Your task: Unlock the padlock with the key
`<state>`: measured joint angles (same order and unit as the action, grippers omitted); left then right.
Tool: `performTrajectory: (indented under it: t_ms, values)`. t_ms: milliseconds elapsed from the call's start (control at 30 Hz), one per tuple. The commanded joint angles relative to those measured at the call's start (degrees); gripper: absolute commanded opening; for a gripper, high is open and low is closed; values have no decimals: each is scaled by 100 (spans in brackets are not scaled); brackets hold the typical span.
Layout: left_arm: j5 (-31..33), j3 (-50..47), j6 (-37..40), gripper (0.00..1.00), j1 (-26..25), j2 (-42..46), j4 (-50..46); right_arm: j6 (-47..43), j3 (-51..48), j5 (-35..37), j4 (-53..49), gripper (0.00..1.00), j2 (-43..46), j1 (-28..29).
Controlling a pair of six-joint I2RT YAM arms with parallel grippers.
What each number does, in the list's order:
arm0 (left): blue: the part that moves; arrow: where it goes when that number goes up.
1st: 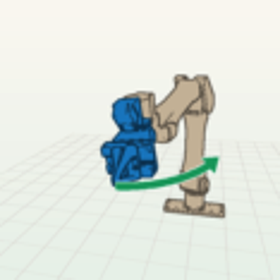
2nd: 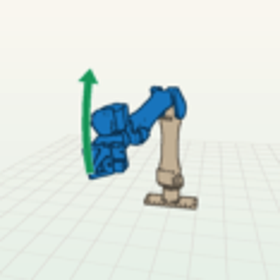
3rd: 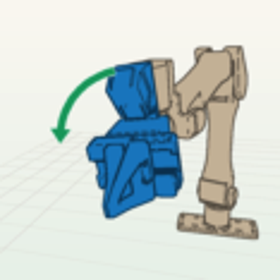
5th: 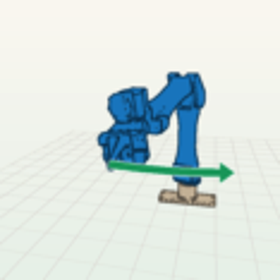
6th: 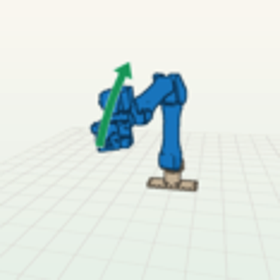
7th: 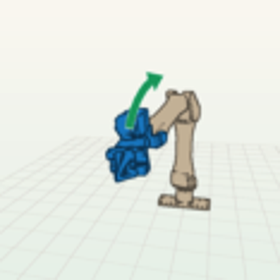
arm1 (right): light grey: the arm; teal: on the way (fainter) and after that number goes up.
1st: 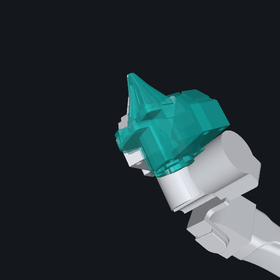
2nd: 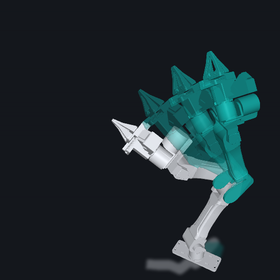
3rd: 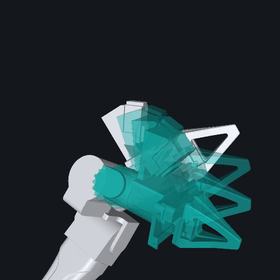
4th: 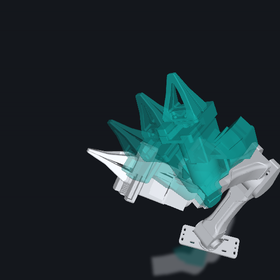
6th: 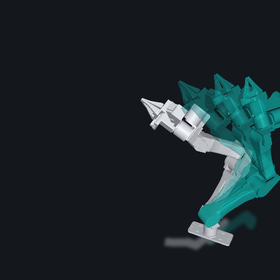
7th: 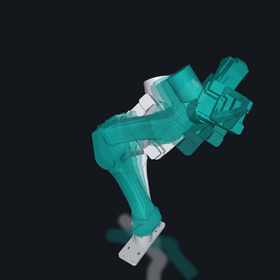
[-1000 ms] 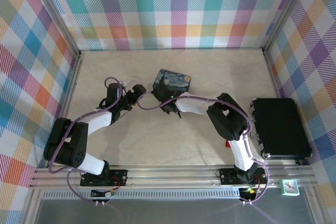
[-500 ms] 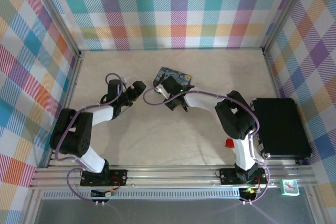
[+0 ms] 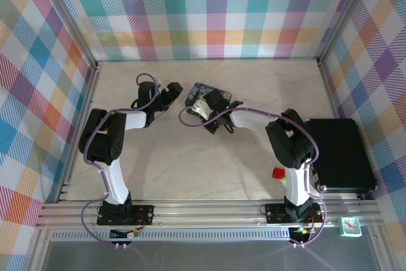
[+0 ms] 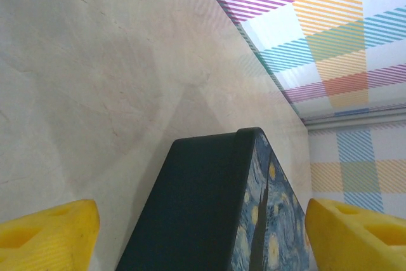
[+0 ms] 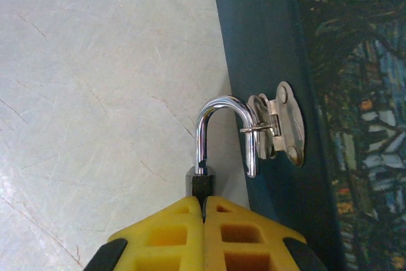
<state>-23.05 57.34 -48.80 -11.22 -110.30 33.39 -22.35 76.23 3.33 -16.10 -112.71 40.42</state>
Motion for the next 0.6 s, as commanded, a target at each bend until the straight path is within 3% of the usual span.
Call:
performTrajectory:
  t_ms: [0,100,267,400,567]
  values:
    - [-174,230,-40,84,-81,-190,169,104,71,-268,-440,15,-105,29]
    - [-213,302,-90,84,-117,-323,179,229,119,-261,-437,33,-164,26]
    - [-270,415,-104,83,-185,-445,163,220,145,-107,-385,37,-246,27]
    - [-313,535,-112,83,-263,-553,118,219,244,-36,-487,31,-357,27]
    - [-388,607,-95,82,-345,-743,122,84,252,-8,-377,7,-368,28]
